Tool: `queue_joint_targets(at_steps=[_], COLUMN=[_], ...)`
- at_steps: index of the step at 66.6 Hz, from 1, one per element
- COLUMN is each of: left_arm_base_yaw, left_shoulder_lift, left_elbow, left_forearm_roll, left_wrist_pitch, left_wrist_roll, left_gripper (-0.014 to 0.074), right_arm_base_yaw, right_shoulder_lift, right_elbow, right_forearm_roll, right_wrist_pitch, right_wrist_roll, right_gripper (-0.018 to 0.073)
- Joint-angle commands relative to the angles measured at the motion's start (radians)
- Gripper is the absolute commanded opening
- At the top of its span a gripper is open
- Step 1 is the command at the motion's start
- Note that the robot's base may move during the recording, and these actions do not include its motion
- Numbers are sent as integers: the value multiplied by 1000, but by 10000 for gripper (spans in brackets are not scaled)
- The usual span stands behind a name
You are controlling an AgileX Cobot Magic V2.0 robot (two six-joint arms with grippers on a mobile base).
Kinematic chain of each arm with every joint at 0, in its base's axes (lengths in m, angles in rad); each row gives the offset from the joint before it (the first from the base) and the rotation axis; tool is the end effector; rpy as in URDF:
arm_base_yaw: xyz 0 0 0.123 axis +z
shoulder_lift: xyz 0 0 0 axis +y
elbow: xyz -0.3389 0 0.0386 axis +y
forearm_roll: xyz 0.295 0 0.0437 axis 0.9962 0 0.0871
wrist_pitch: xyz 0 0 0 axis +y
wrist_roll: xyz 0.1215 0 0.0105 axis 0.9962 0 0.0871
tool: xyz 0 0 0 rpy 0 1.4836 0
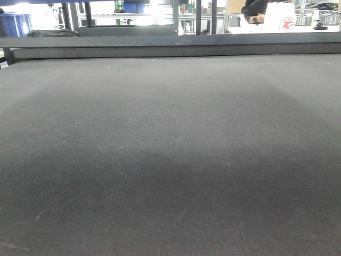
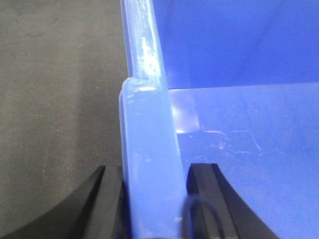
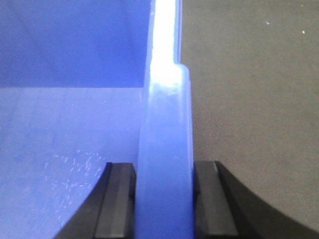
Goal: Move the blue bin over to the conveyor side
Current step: 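Approach the grey felt table and extend the bin over its top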
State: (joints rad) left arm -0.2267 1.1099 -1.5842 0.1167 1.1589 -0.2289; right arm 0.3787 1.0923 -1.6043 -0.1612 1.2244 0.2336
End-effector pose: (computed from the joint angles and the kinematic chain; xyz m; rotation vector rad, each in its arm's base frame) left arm 0.2238 -0.0383 0.5493 -0.0131 2.1642 -0.1197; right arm 0.2037 0.0613 0.5540 -0.1336 2.1835 0.1495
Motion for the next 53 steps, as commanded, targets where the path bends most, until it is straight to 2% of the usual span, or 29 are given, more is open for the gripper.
queue_joint_targets(at_steps=[1,25,40,53], left_arm_base_yaw=[-8,-8,-8,-8], left_shoulder_lift=[-18,-18,-18,12], left_elbow=[-22,-22,-24,-58], left_forearm_roll=[-15,-16,-3,3], left_wrist_pitch=[-101,-103,-154,-186], left_wrist_roll=[12,12,12,28], left_gripper=[-9,-9,-9,-9], right_arm_base_yaw=[0,0,0,0], right_shoulder_lift=[-19,-19,-19,-13], right_elbow=[-22,-22,-22,-22], right_forearm_roll=[-17,-17,-17,-17], right_wrist_pitch=[-111,-111,-109,-169], right_wrist_roll=[-18,-18,-18,-18], right_gripper=[-71,-71,-71,-71])
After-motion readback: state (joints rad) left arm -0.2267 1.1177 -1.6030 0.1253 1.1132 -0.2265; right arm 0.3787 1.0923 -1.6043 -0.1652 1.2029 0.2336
